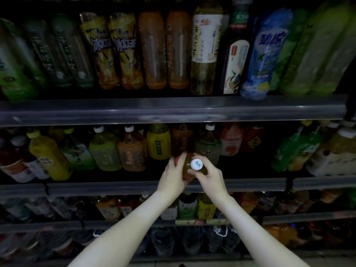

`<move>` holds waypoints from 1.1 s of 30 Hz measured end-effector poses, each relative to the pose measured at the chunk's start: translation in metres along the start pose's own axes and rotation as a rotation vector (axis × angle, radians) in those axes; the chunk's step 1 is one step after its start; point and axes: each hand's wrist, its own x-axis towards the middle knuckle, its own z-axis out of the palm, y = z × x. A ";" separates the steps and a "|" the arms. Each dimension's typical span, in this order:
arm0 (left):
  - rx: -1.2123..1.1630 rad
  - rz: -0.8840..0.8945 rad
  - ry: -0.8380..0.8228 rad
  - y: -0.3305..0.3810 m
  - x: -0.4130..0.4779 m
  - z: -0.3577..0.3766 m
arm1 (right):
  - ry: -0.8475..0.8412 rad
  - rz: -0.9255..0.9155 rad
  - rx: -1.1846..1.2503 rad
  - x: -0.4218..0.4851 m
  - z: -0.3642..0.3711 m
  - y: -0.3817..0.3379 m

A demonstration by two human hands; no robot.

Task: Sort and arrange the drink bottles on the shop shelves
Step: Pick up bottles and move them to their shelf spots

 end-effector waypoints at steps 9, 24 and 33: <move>-0.019 0.358 0.298 0.052 -0.010 0.013 | 0.184 -0.018 0.214 -0.028 -0.079 -0.009; 0.078 0.096 0.111 0.111 0.057 0.068 | 0.278 0.197 0.020 0.042 -0.151 0.039; -0.008 -0.047 0.141 0.081 0.062 0.053 | 0.090 0.361 -0.499 0.114 -0.131 0.043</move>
